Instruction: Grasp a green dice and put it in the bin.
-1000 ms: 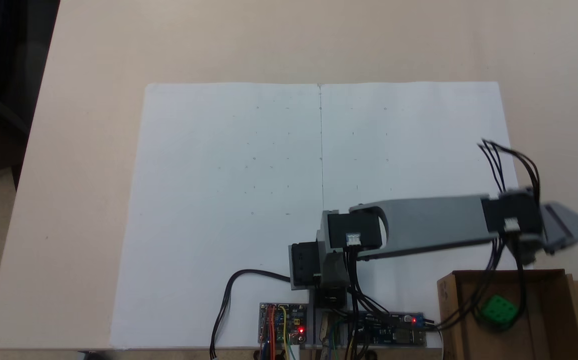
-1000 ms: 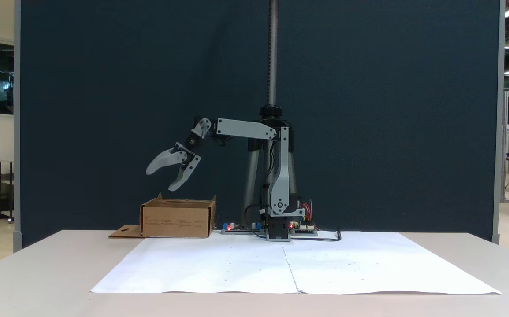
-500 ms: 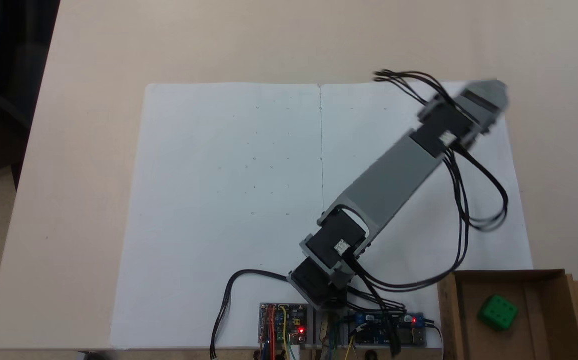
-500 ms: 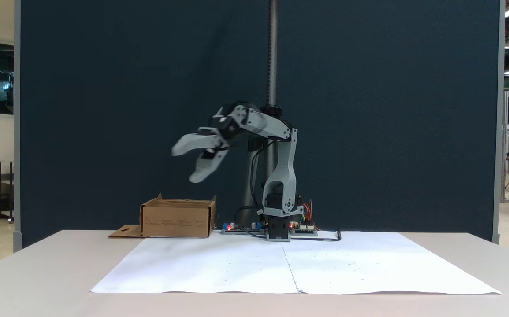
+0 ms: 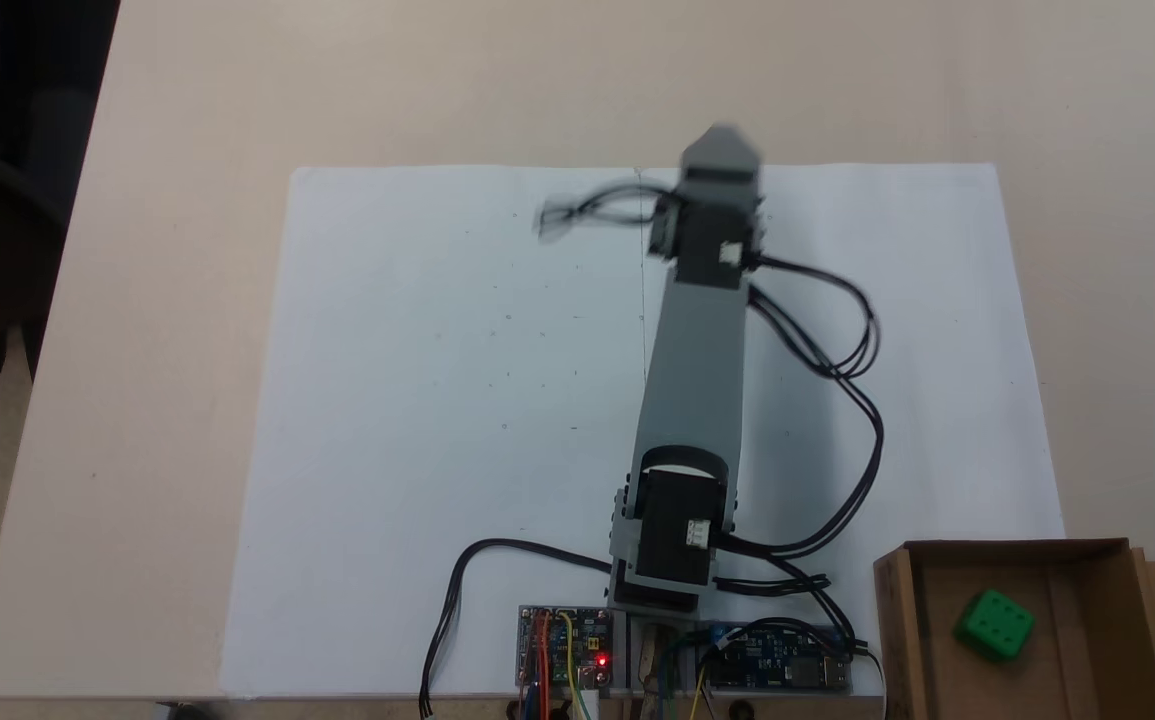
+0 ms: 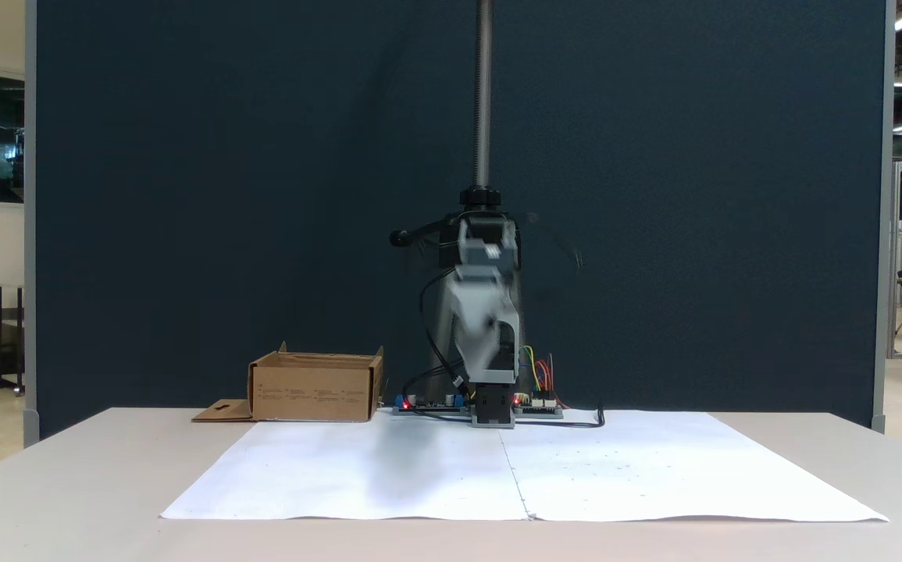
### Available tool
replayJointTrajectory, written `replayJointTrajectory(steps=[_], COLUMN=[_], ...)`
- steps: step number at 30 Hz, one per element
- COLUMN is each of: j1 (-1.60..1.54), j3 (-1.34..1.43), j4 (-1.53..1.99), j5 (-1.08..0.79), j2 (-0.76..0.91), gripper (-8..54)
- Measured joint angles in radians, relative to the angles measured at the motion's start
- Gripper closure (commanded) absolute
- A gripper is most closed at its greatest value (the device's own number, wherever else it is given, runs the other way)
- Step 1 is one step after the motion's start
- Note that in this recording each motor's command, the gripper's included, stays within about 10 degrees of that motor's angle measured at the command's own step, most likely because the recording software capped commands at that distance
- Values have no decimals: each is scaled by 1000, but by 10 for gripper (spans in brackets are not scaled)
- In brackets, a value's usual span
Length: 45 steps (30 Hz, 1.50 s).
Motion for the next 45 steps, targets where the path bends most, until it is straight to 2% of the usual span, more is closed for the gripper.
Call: replayJointTrajectory(steps=[14, 28, 45], j1=[-55, -44, -25], j3=[644, 1095, 1120], j4=[-471, -939, -1322], j5=[0, -5, -5], j2=[403, 416, 416], gripper=[4, 4, -11])
